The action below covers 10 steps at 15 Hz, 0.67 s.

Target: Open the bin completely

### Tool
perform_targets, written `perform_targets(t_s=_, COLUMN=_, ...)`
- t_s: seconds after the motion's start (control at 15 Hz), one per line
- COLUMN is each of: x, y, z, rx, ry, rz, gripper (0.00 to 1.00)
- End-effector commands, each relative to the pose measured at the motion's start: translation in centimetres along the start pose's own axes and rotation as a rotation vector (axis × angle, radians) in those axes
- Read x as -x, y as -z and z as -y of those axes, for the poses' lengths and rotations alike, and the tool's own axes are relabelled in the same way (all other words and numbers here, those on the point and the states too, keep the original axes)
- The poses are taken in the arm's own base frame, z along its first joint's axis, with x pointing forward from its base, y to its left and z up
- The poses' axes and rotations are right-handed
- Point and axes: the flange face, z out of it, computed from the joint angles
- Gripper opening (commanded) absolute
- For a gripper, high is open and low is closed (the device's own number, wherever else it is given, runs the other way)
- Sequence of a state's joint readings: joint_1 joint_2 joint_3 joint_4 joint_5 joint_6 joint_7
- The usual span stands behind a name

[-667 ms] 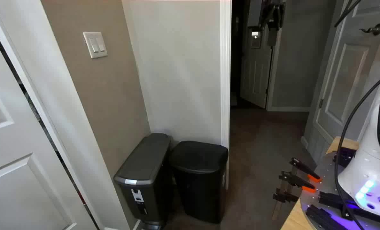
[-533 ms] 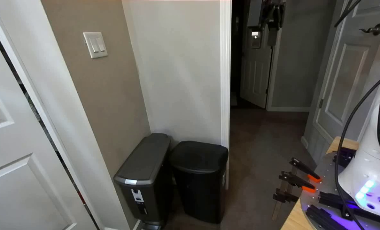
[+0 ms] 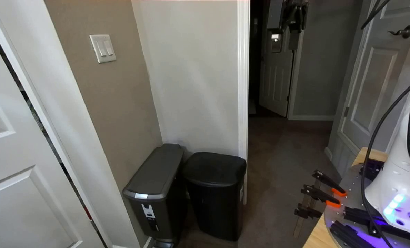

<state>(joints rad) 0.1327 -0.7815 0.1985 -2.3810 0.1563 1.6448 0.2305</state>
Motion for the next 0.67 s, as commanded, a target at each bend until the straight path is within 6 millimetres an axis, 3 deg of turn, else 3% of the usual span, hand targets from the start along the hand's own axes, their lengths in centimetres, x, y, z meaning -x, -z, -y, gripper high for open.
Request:
perform_targets(t_s=0.0, x=0.0, y=0.1, z=0.0, rx=0.000, ry=0.000, rz=0.001, gripper=1.00)
perform_targets(t_s=0.13, x=0.7, y=0.6, z=0.5, rx=0.038, ry=-0.003, rz=-0.006, gripper=1.00)
perform_targets(t_s=0.27, x=-0.9, y=-0.9, z=1.6, rx=0.059, ry=0.033, rz=0.016, gripper=1.00)
perform_targets(t_s=0.6, x=-7.7, y=-9.3, z=5.6, rx=0.062, ry=0.154, rz=0.098, gripper=1.00)
